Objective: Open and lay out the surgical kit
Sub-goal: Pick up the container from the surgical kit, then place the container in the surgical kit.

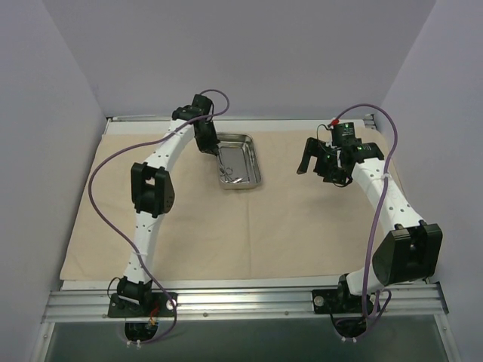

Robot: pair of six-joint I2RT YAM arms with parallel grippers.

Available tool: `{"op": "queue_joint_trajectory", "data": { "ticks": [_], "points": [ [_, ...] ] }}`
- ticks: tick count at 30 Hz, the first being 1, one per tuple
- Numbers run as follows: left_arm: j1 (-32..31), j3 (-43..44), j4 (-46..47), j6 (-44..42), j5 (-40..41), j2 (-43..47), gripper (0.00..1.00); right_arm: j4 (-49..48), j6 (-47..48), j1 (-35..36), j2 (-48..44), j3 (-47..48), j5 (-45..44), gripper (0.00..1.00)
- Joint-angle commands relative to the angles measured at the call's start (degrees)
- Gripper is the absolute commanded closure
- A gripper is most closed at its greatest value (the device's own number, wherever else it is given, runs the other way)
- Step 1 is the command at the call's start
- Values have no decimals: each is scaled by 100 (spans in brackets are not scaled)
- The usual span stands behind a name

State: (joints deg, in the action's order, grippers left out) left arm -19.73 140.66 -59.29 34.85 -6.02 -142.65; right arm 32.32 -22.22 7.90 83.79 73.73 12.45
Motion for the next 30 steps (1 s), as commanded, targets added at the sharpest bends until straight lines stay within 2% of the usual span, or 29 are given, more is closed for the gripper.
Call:
{"op": "queue_joint_trajectory", "data": {
  "ticks": [1,10,14,20,27,28,29,30],
  "points": [
    [161,-529,286,-224,-39,1105,98,-23,42,-8,6,88,135,0],
    [864,-3699,857,-883,-136,2934,98,-103,-2,168,252,106,258,0],
    [1260,-4458,682,-1305,-101,3287,98,-103,33,317,427,150,258,0],
    [1647,-5442,752,-1499,4,3718,98,-85,51,458,682,308,205,0],
    [1919,-5961,322,-1481,523,3682,98,3,86,704,972,475,170,0],
    [1937,-6058,304,-1472,567,3718,95,12,69,765,1016,475,162,0],
    [1964,-6137,243,-1446,732,3762,74,20,51,783,1043,484,153,0],
    [2129,-6234,199,-1429,795,3858,60,47,33,792,1069,493,153,0]
  ]
}}
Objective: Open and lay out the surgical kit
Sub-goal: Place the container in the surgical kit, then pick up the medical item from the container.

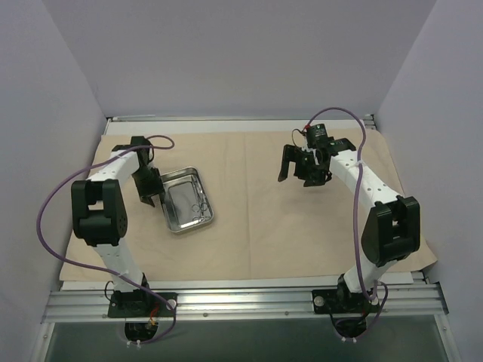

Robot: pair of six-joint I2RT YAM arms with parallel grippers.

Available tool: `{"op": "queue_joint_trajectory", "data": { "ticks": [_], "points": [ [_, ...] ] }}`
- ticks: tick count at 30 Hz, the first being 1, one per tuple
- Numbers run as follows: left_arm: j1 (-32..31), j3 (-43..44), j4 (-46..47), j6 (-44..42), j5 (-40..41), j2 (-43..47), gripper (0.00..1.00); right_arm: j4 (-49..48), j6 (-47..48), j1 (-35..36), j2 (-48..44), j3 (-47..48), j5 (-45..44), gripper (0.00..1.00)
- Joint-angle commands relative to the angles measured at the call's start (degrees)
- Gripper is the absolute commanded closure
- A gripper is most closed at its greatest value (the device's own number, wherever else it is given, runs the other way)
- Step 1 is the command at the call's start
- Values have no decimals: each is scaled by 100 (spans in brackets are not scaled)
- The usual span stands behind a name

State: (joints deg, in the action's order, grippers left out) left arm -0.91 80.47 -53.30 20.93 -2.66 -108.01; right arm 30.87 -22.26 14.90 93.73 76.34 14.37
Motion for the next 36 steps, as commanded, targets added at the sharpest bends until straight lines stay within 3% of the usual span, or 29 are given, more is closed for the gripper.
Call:
{"op": "queue_joint_trajectory", "data": {
  "ticks": [1,2,6,8,12,14,16,17,26,36],
  "points": [
    [266,-250,-427,-27,485,464,51,217,20,101,118,241,-40,0],
    [249,-268,-392,-36,485,560,42,226,-15,127,145,302,-48,0],
    [-268,47,-365,87,608,1096,29,428,-33,180,321,531,-224,0],
    [-550,328,-313,209,635,1176,28,621,-6,180,444,654,-364,0],
    [-1252,645,-339,403,546,993,36,1069,143,180,663,1128,-637,0],
    [-1289,594,-155,403,320,835,47,1254,134,172,769,1331,-742,0],
    [-1289,593,-58,429,-66,448,66,1333,3,137,839,1410,-761,0],
    [-1298,602,-6,430,-164,290,68,1334,-50,128,840,1410,-734,0],
    [-1394,865,469,649,-692,-554,62,1132,-165,119,752,1349,-734,0],
    [-1509,857,346,895,-288,-906,57,772,20,5,567,743,-559,0]
  ]
}}
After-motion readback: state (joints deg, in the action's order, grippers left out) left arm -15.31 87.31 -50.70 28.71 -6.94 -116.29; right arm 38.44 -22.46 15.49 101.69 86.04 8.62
